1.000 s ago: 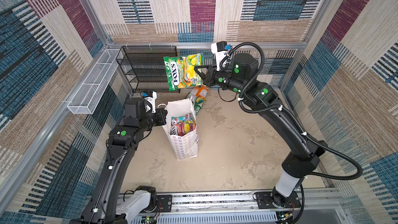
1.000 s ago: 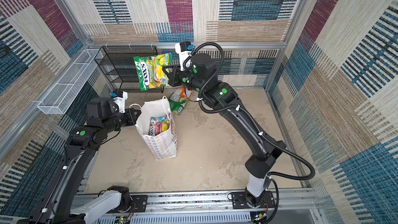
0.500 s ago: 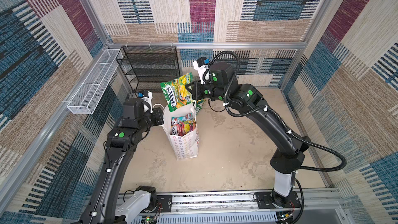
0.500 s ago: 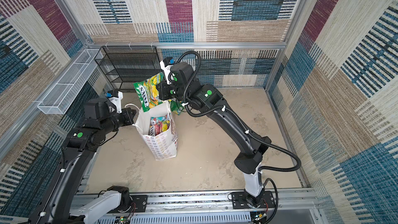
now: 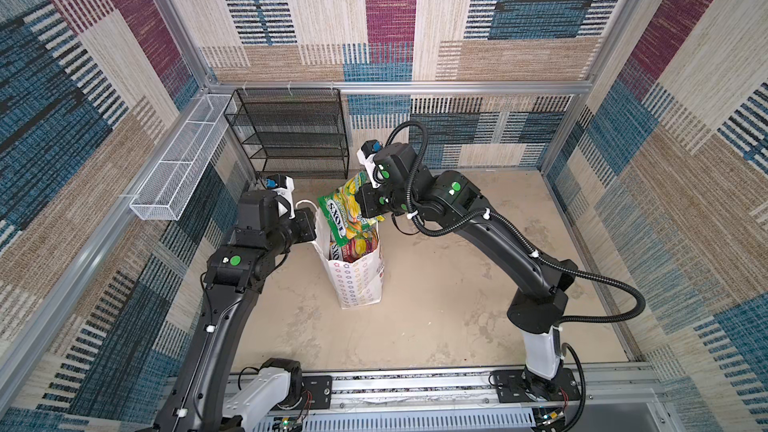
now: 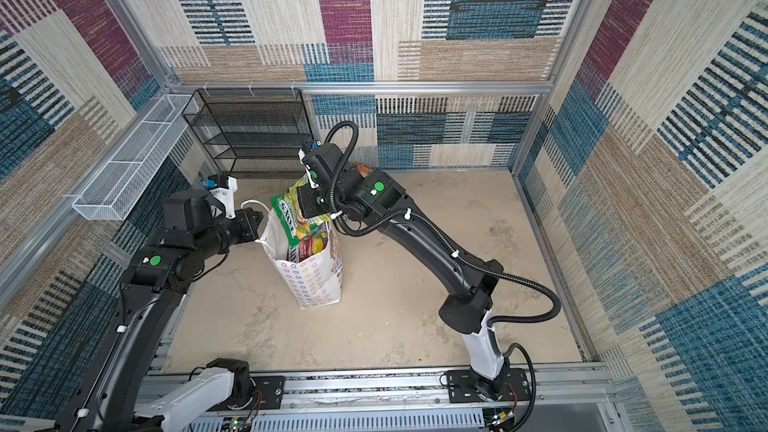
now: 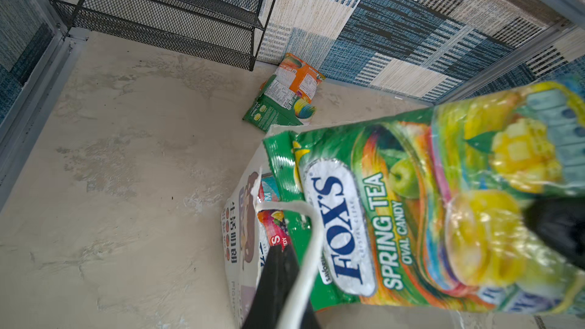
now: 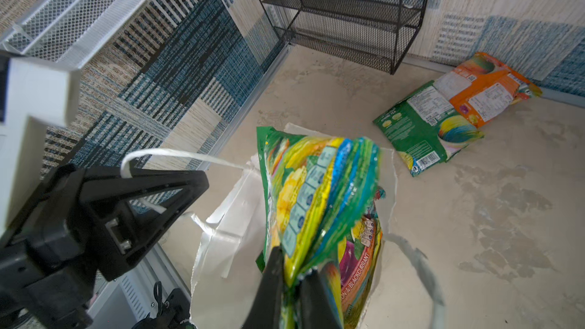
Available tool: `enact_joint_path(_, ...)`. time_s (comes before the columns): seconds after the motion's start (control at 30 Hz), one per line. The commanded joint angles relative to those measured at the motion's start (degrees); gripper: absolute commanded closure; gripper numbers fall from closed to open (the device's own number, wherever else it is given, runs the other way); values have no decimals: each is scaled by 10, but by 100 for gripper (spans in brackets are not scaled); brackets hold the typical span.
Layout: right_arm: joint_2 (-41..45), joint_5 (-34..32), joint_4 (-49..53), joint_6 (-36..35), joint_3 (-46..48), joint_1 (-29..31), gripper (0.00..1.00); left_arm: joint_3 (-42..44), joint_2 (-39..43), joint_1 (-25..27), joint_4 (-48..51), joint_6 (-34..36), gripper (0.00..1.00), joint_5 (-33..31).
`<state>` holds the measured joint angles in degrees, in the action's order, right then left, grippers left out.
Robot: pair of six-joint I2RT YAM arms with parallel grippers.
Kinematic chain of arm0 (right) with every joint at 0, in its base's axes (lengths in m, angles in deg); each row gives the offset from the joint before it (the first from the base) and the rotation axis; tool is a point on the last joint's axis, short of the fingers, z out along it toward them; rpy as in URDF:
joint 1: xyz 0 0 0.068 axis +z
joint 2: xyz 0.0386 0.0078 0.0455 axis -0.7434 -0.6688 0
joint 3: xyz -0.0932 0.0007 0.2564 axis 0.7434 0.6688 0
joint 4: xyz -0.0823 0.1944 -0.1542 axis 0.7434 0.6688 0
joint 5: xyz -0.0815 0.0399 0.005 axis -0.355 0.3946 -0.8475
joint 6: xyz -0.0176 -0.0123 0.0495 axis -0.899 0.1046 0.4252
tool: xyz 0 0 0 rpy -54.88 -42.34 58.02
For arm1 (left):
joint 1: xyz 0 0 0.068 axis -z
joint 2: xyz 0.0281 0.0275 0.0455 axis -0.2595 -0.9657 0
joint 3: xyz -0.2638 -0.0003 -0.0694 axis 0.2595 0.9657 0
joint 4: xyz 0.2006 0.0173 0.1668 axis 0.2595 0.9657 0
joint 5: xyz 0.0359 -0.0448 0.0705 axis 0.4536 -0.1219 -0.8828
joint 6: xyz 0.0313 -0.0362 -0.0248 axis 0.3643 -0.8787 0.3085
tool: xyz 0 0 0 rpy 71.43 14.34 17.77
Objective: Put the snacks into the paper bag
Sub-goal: 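Lower the green spring tea packet into the bag with the right gripper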
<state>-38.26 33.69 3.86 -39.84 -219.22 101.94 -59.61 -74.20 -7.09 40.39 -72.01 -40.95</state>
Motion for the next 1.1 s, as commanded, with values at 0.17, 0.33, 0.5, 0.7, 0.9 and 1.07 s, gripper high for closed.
enact_joint_path(0.17, -42, 12, -6, 38, -6, 0, 97, 2, 0, 0, -14, -4, 100, 13)
enact_joint_path(0.33, -56, 25, -28, 53, 1, 1, 98, 2, -1, 0, -14, -4, 100, 16)
enact_joint_path(0.5, -73, 19, -29, 60, -1, 1, 98, 2, -3, 0, -14, -4, 100, 19)
enact_joint_path(0.7, -92, 21, -25, 62, -3, 1, 94, 2, -3, 0, -15, -4, 100, 21)
enact_joint_path(0.9, -109, 16, -30, 60, 0, 1, 92, 3, -4, -1, -17, -4, 100, 23)
enact_joint_path(1.07, -117, -13, -25, 57, 6, 1, 74, 3, -4, 0, -15, -3, 100, 23)
